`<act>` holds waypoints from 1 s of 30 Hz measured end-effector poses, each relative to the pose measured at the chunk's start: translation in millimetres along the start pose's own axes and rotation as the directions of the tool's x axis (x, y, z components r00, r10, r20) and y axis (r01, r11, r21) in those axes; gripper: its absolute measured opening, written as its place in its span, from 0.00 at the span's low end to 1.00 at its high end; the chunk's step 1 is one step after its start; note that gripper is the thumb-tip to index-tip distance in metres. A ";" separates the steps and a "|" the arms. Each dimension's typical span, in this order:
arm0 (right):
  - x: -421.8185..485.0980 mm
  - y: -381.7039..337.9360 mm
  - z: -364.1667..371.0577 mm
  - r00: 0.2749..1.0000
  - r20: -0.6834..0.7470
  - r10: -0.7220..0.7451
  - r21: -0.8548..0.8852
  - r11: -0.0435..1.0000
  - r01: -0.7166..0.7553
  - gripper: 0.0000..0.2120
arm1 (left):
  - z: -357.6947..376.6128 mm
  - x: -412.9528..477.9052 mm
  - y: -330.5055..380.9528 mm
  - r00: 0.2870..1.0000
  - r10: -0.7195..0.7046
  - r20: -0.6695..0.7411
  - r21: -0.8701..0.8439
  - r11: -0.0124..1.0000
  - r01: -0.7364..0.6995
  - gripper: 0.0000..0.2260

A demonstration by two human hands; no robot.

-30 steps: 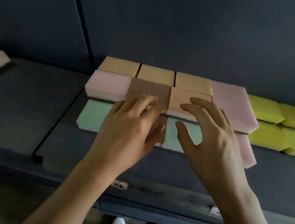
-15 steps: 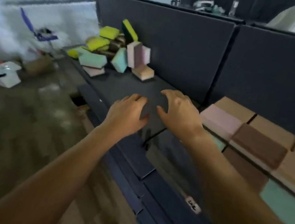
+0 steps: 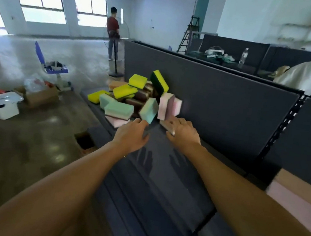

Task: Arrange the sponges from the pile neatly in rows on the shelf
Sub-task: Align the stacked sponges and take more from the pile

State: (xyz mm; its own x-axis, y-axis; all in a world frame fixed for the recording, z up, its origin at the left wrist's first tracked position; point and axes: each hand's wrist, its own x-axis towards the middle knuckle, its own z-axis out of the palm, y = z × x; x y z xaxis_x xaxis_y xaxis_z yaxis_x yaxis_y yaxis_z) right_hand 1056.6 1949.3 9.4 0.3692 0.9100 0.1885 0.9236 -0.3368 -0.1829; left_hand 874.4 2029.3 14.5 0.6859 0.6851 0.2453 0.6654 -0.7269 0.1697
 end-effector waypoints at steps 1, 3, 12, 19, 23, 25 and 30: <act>13.0 -1.6 5.2 1.000 -0.008 0.026 -0.012 1.000 -0.026 0.23 | 2.3 12.8 -6.4 0.999 0.020 -0.029 -0.019 1.000 -0.020 0.17; 39.0 -4.6 14.4 0.993 0.005 0.121 0.009 0.993 -0.121 0.25 | 5.1 37.7 -14.5 0.995 0.037 -0.088 -0.088 0.995 -0.045 0.15; 89.7 9.5 42.5 0.942 0.121 0.314 0.055 0.945 -0.323 0.34 | 23.3 125.4 -23.6 0.990 0.054 -0.134 -0.261 0.961 -0.088 0.29; 74.0 3.2 45.5 0.949 0.053 0.312 0.120 0.941 -0.316 0.27 | 49.2 158.7 -6.3 0.964 0.079 -0.255 -0.247 0.958 -0.145 0.39; 45.3 -5.6 39.7 0.933 0.042 0.357 0.115 0.926 -0.360 0.26 | 50.3 158.4 11.5 0.970 0.022 -0.242 -0.332 0.937 -0.104 0.29; 25.5 -5.9 31.0 0.924 0.018 0.381 0.121 0.917 -0.380 0.27 | 46.2 147.7 22.0 0.976 0.040 -0.216 -0.412 0.902 -0.128 0.25; -51.8 -3.5 -2.3 0.890 -0.091 0.448 0.135 0.891 -0.434 0.27 | 21.5 106.3 36.6 0.923 0.168 -0.347 -0.491 0.806 -0.331 0.23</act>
State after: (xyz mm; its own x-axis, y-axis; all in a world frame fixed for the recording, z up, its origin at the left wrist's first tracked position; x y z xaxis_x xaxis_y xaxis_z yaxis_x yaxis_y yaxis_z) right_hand 1034.5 1902.8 2.5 0.7513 0.6366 0.1738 0.6483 -0.6626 -0.3752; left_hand 977.9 2076.6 26.3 0.6424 0.4940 0.5859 0.1642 -0.8355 0.5244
